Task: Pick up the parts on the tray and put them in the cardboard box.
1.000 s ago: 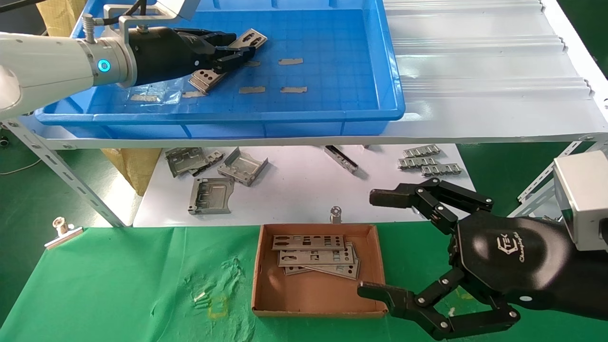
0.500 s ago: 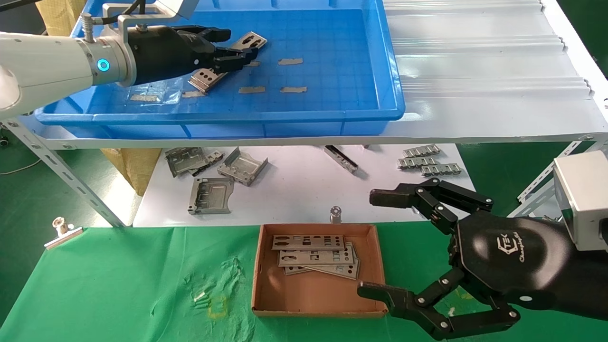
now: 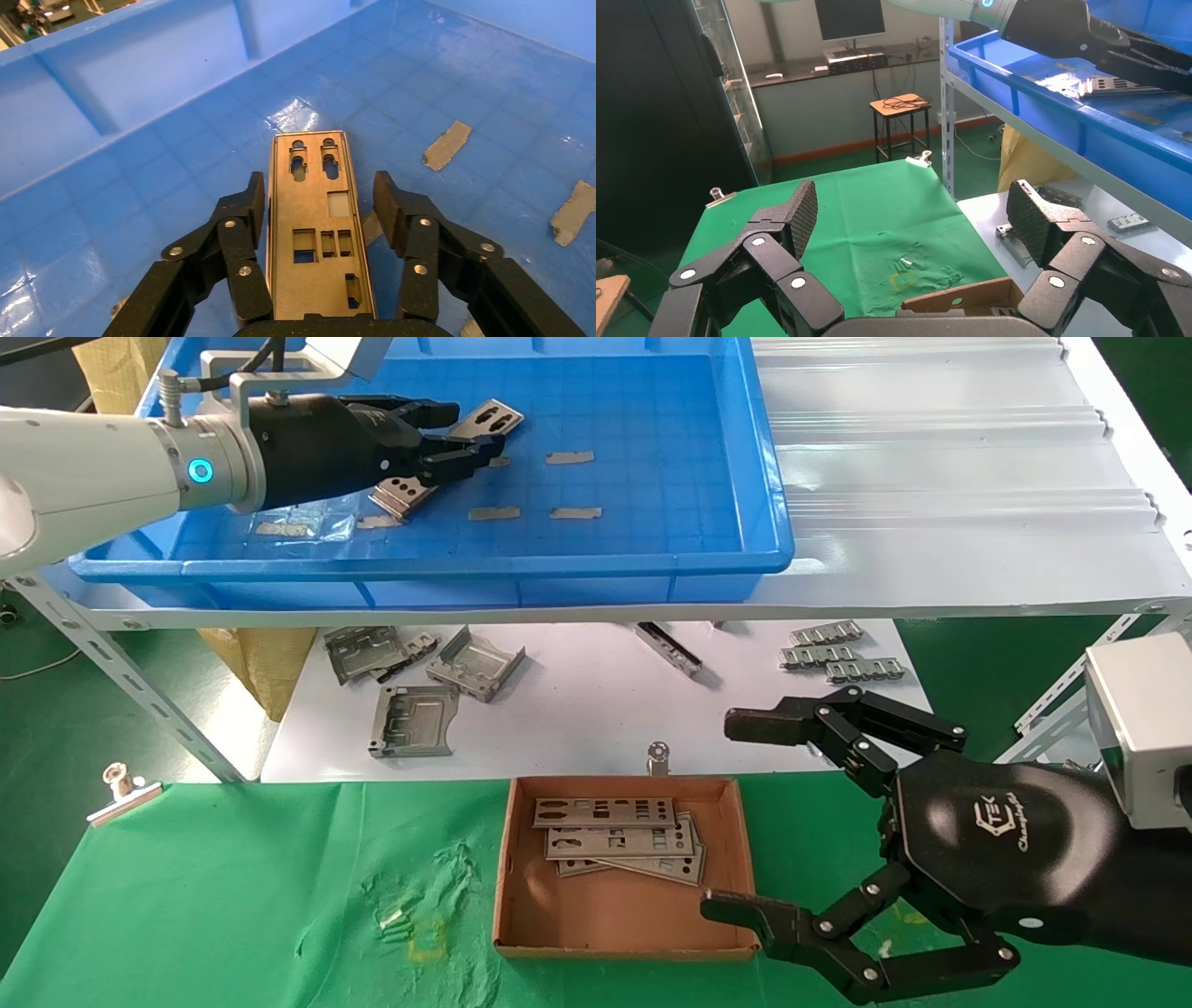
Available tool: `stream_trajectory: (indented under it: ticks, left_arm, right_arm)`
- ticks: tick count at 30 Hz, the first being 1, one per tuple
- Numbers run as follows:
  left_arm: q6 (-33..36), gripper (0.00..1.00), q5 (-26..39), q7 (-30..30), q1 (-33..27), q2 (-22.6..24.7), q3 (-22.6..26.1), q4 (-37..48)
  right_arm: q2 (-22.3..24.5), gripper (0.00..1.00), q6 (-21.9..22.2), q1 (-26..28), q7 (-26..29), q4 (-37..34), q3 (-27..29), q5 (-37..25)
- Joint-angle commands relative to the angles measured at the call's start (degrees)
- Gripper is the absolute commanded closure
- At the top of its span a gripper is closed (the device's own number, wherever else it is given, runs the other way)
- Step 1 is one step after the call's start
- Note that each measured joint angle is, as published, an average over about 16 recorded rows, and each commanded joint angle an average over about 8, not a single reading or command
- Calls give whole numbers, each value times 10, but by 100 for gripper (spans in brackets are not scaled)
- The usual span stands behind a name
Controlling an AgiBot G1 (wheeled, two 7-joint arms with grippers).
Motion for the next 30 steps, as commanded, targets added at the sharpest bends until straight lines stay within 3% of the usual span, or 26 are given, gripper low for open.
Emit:
stream_trajectory:
  ticks: [1, 20, 30]
  left_arm:
    - [1, 100, 0, 0, 0, 0, 0, -1]
    - [26, 100, -8, 14, -25, -11, -6, -10]
    - [108, 100, -20, 25, -44, -28, -13, -18]
  right_arm:
    - [0, 0, 0, 0, 0, 0, 0, 0]
    - [0, 0, 0, 0, 0, 0, 0, 0]
    - [0, 0, 0, 0, 0, 0, 0, 0]
